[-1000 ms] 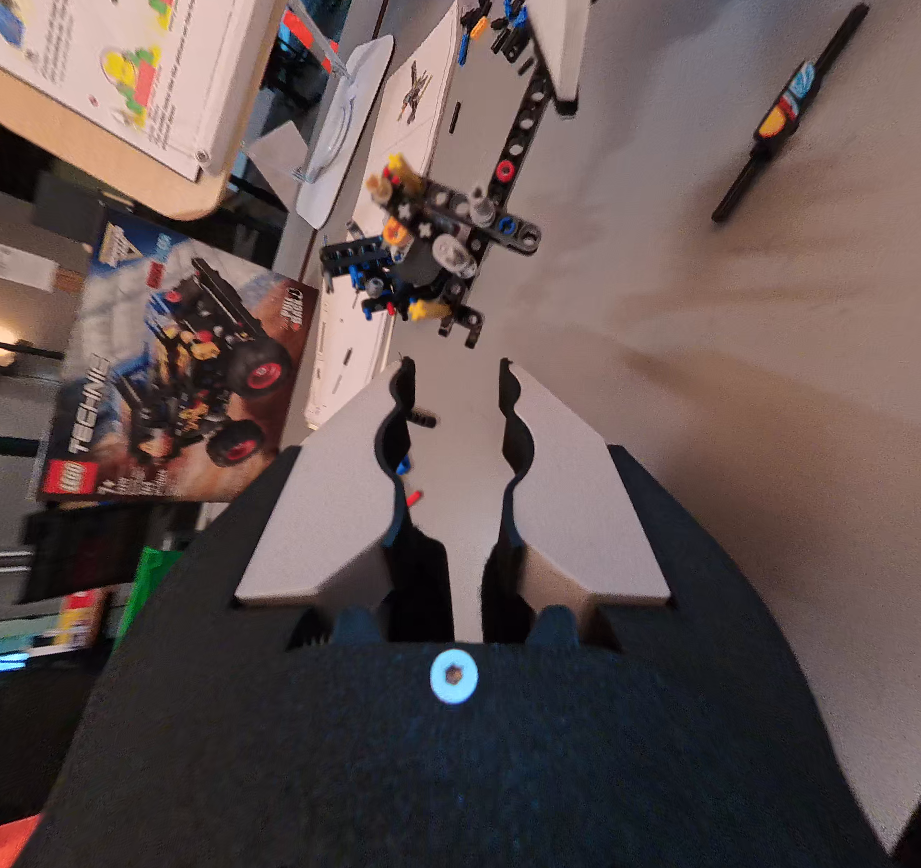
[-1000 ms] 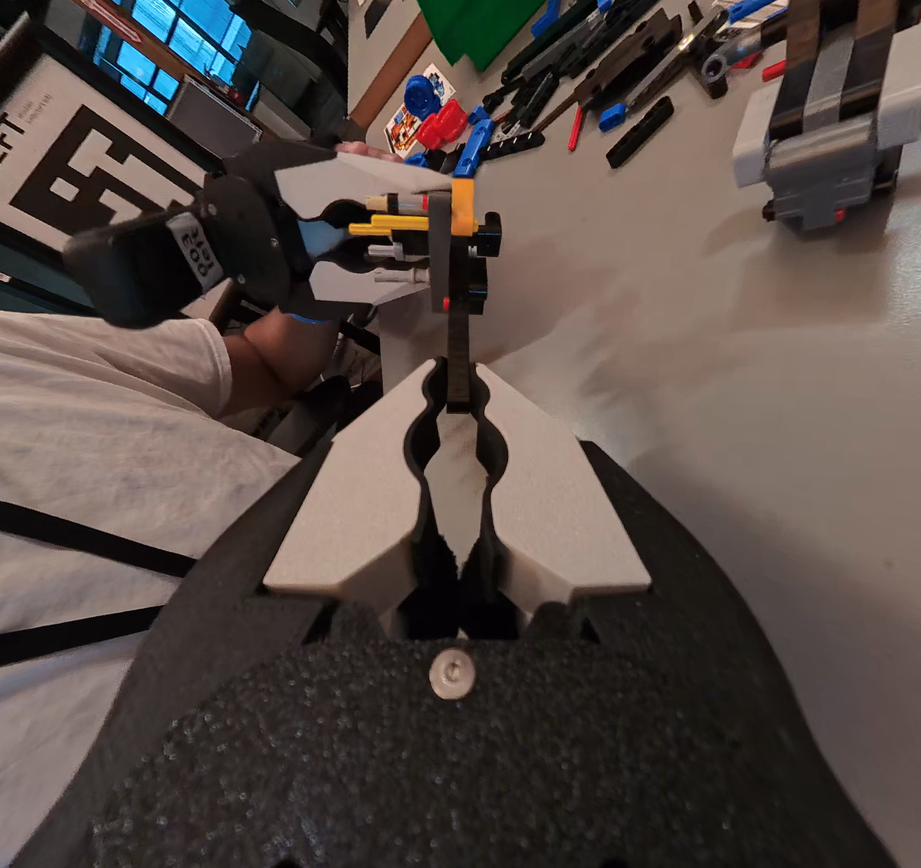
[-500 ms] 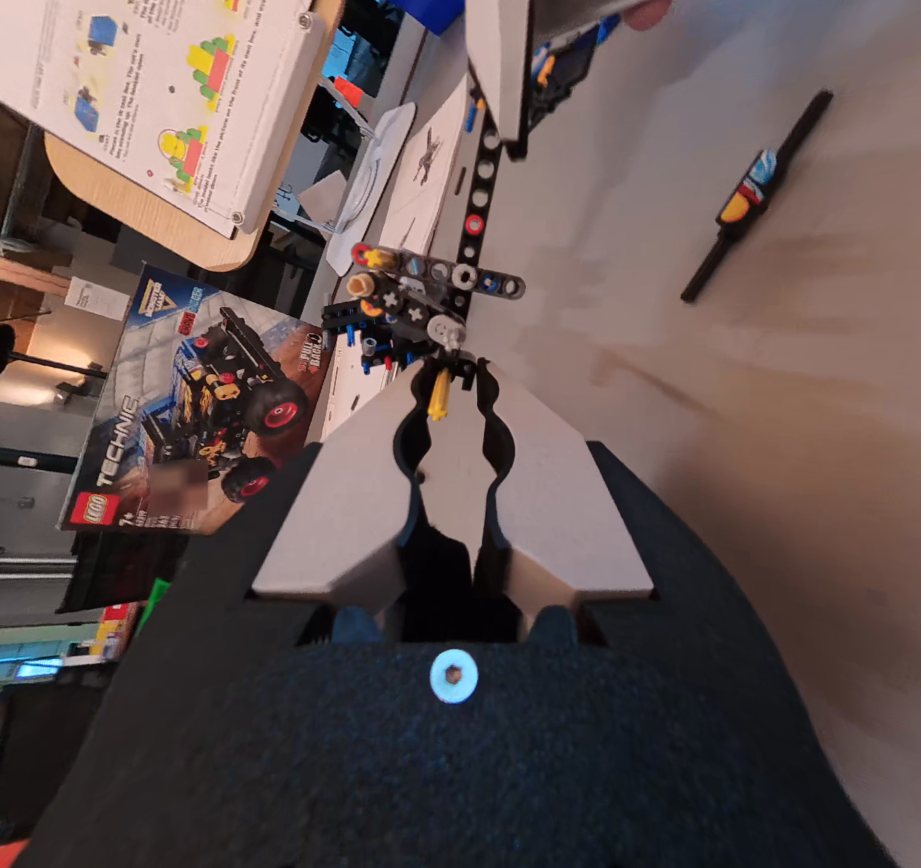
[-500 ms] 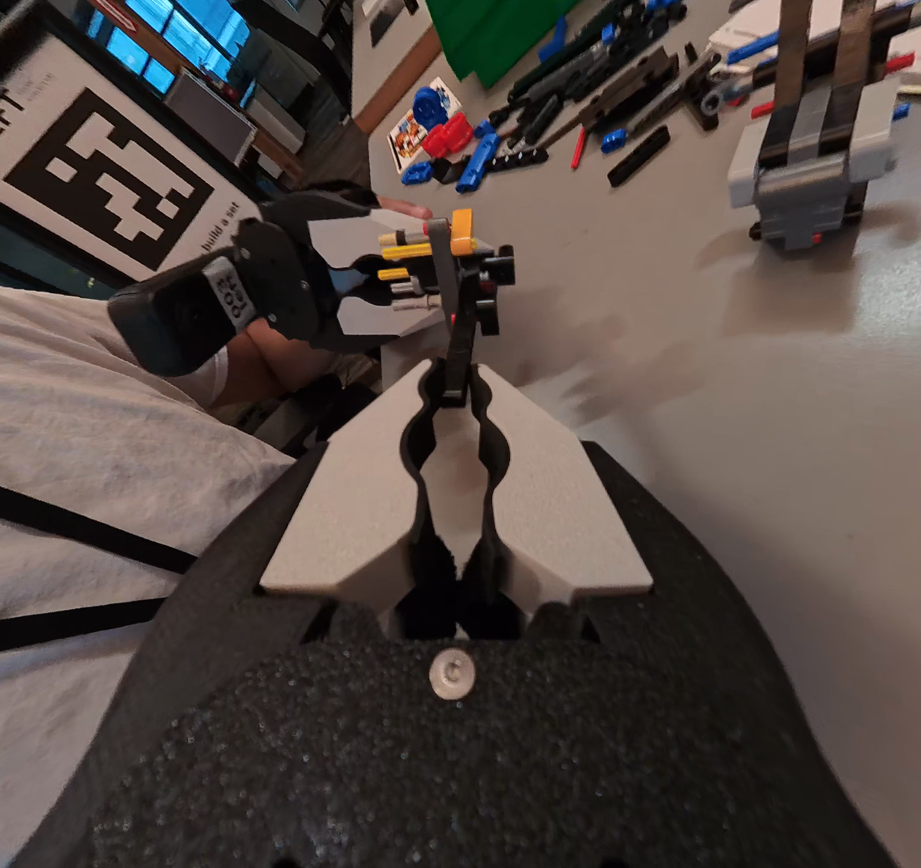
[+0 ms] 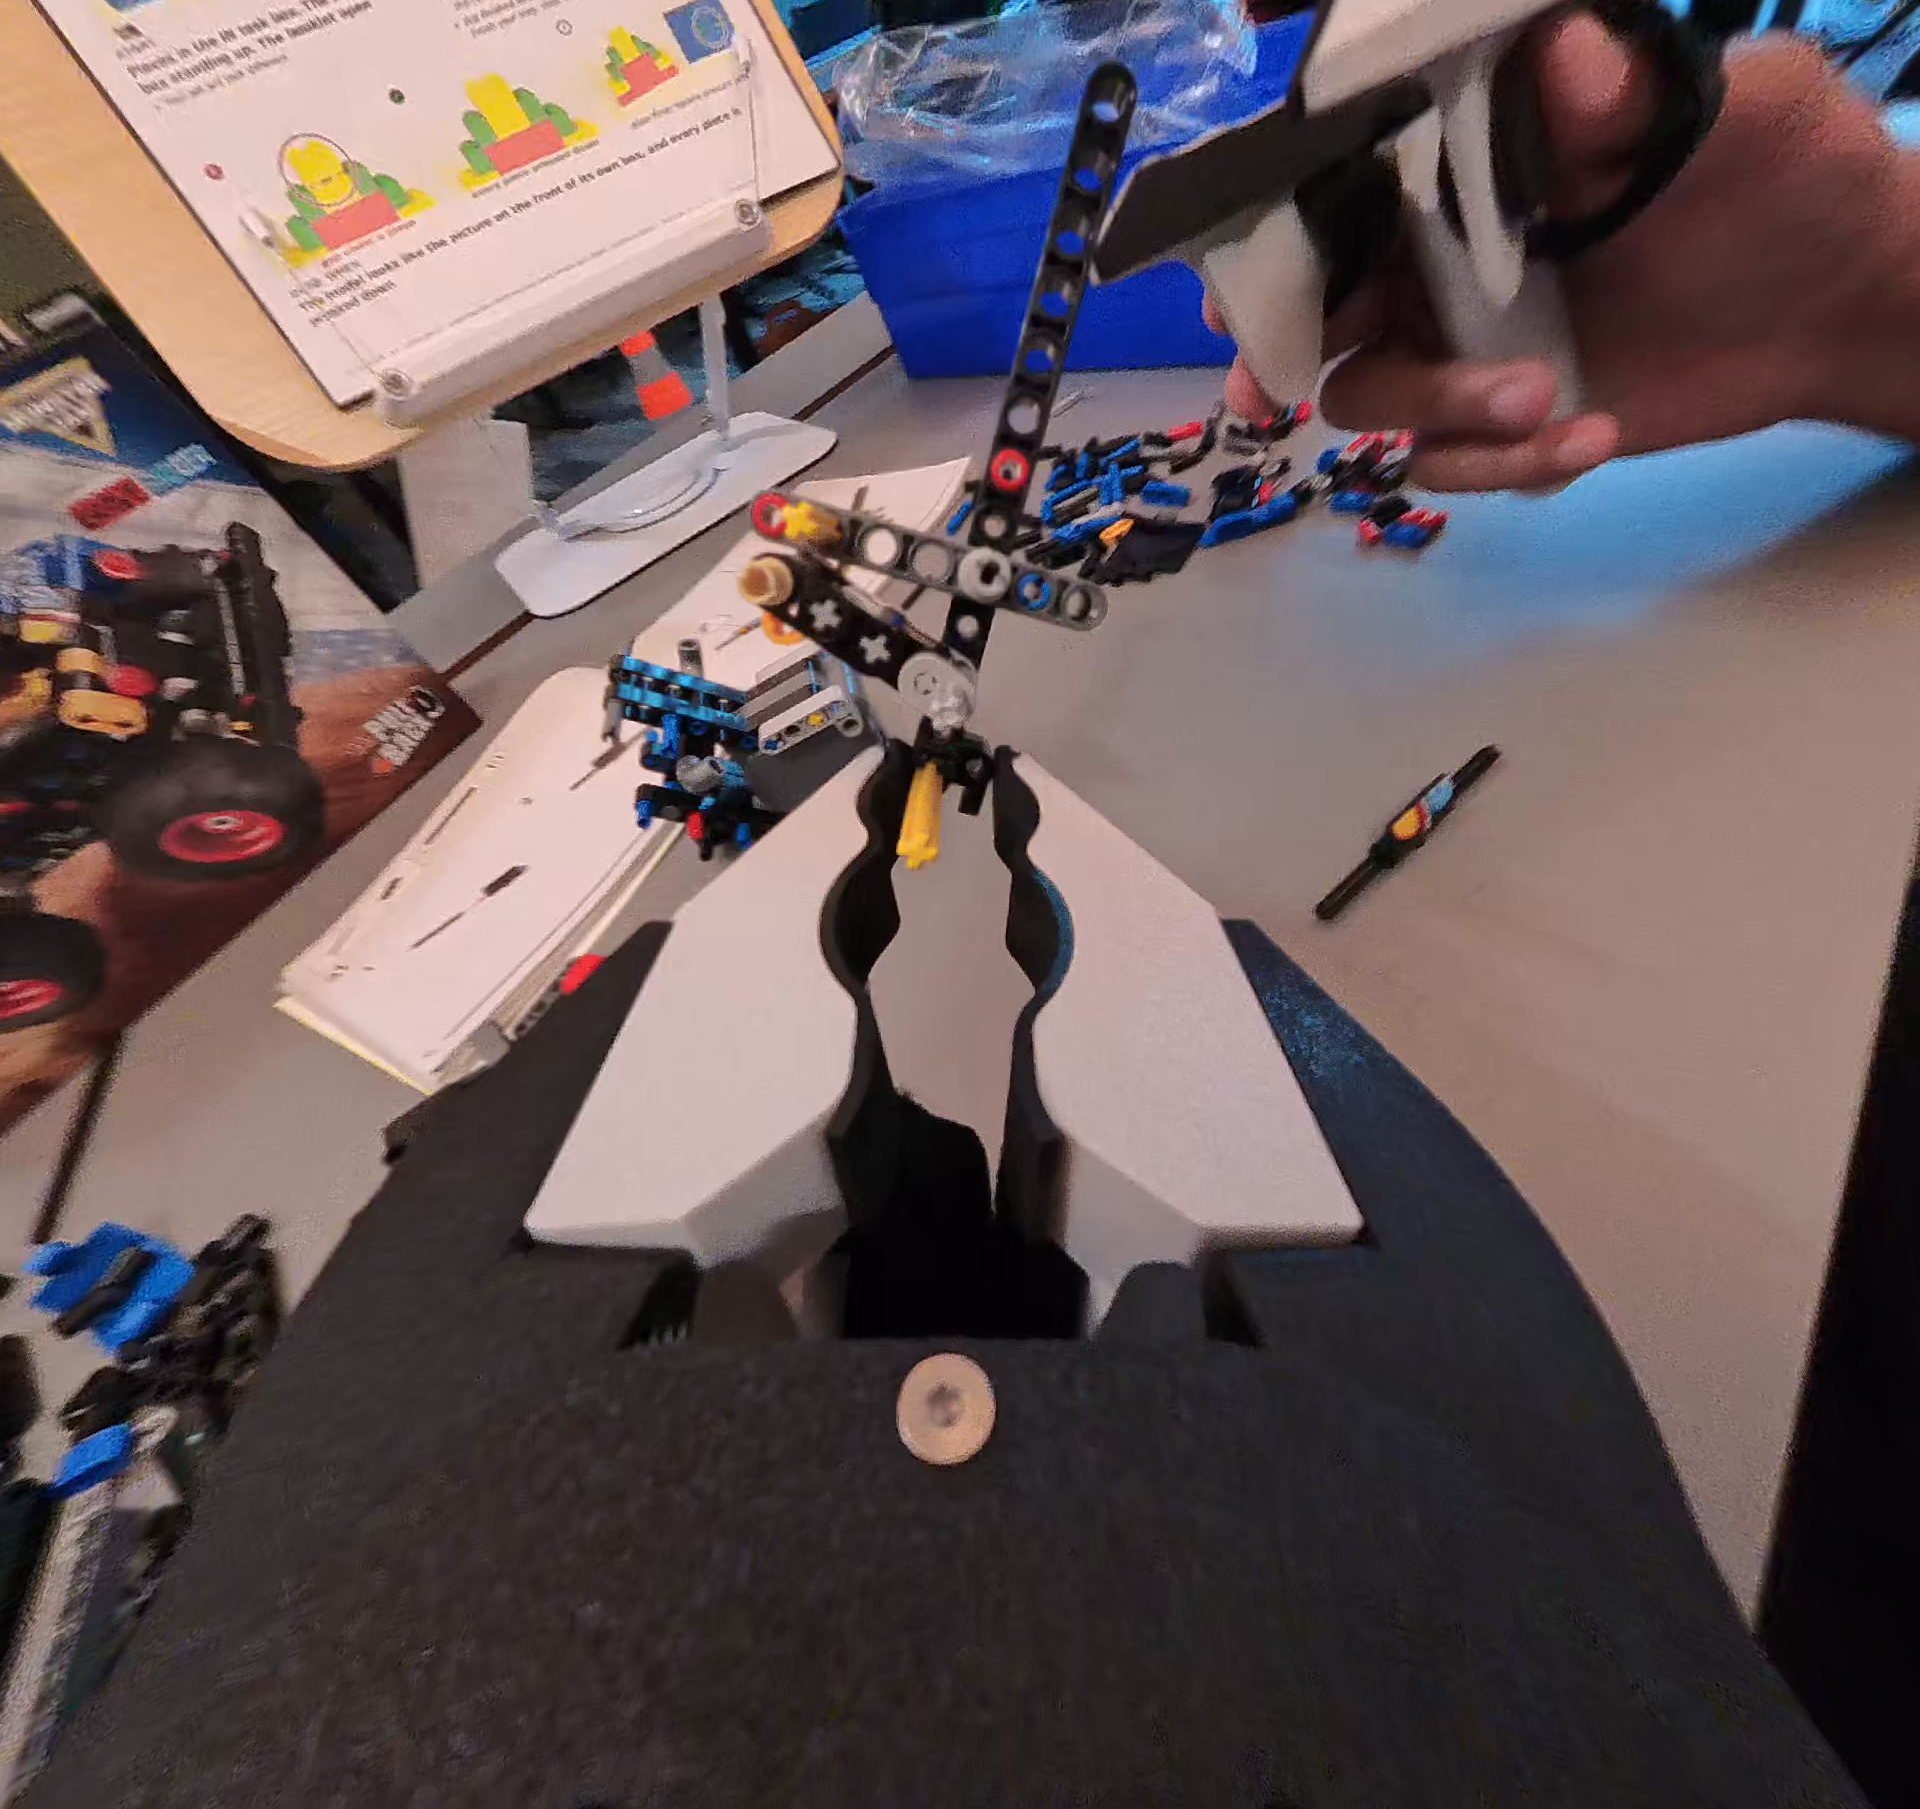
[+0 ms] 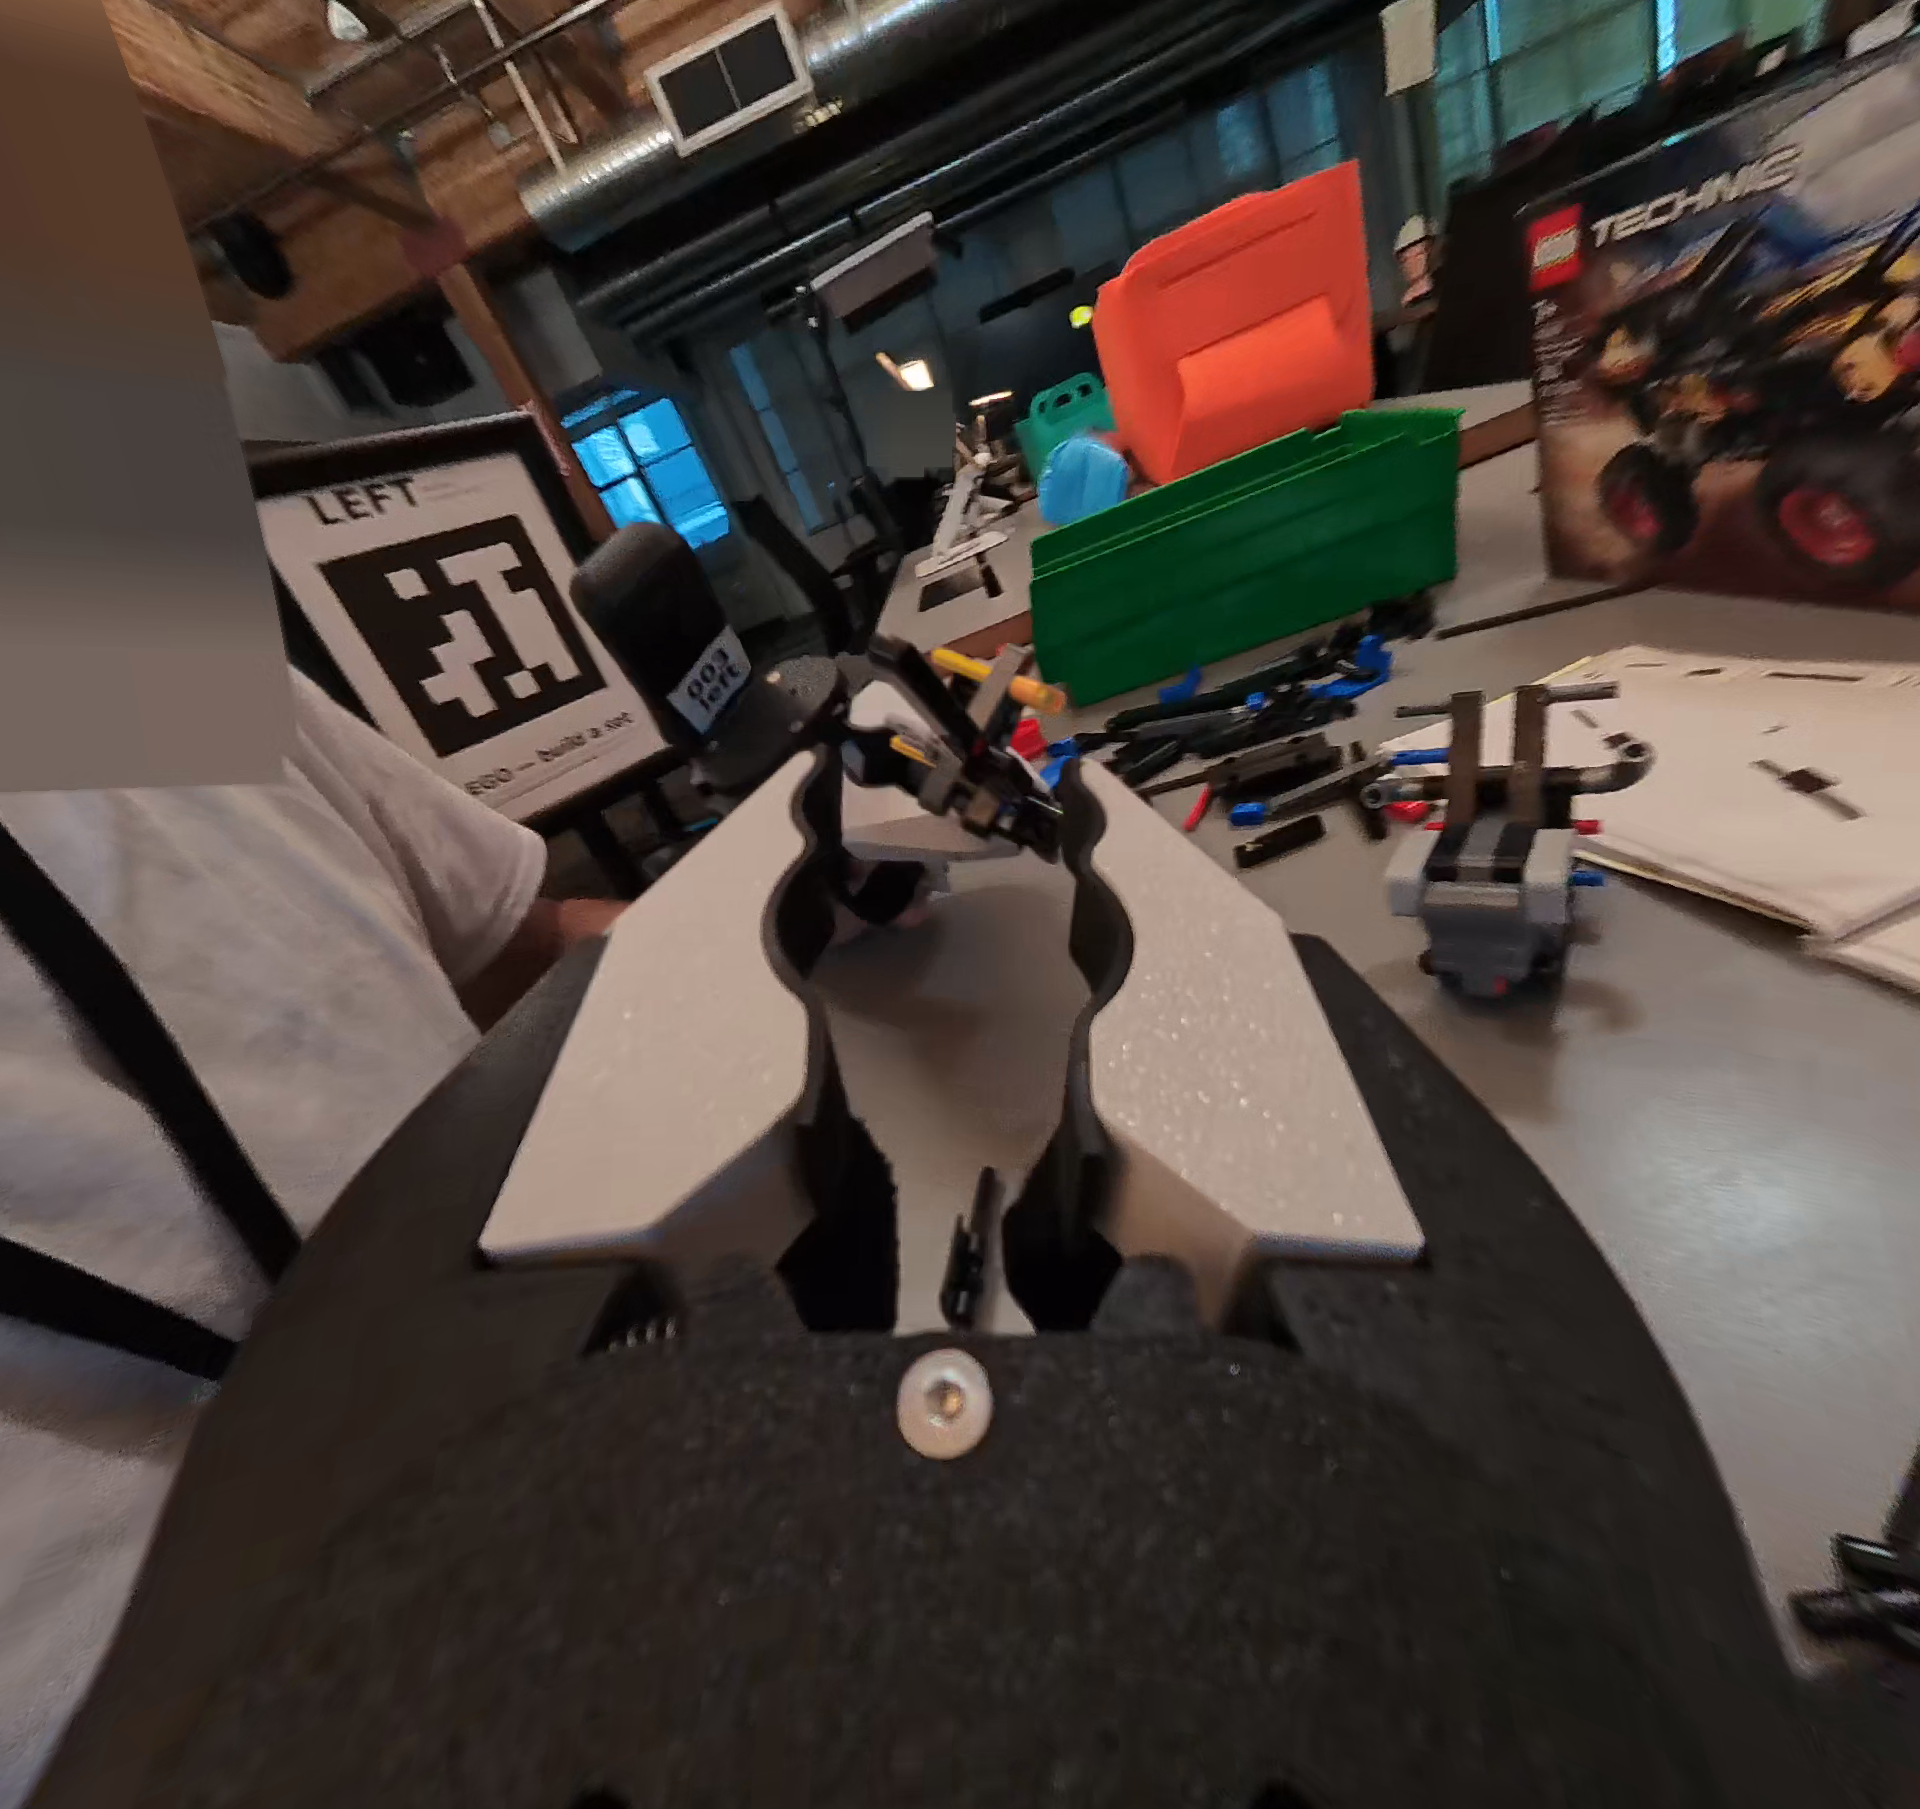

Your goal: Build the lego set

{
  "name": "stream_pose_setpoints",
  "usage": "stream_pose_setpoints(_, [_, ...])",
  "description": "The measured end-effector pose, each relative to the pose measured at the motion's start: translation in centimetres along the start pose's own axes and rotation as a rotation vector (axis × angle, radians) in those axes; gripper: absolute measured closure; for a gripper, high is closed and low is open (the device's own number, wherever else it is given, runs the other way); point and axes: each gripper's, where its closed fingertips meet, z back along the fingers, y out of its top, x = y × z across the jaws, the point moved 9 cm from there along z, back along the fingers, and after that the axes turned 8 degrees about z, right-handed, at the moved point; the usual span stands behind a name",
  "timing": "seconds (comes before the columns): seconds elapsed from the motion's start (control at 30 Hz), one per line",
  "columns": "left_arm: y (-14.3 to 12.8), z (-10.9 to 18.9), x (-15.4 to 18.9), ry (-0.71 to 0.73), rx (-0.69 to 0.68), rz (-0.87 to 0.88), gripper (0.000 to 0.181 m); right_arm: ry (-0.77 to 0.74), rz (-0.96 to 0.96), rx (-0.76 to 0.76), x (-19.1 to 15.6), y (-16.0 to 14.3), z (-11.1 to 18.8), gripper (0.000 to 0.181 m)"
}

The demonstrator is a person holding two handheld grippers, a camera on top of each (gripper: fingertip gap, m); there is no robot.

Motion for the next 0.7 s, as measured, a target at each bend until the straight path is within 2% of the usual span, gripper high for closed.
stream_pose_setpoints(0.2, [0.0, 0.3, -1.5, -0.077, 0.046, 0.153, 0.167, -0.038, 0.063, -0.059, -0.5, -0.5, -0.6, 0.148])
stream_pose_setpoints(0.5, [-0.2, -0.3, -0.9, -0.022, -0.004, 0.053, 0.167, -0.123, 0.024, -0.118, -0.1, -1.1, -0.7, 0.158])
stream_pose_setpoints(0.57, [-0.3, -0.3, -0.9, -0.021, -0.007, 0.05, 0.167, -0.227, 0.042, -0.162, 0.5, -1.2, -0.4, 0.16])
stream_pose_setpoints(0.7, [-0.3, -0.3, -1.2, -0.026, -0.006, 0.07, 0.167, -0.724, 0.16, -0.379, 3.3, -1.7, 2.1, 0.16])
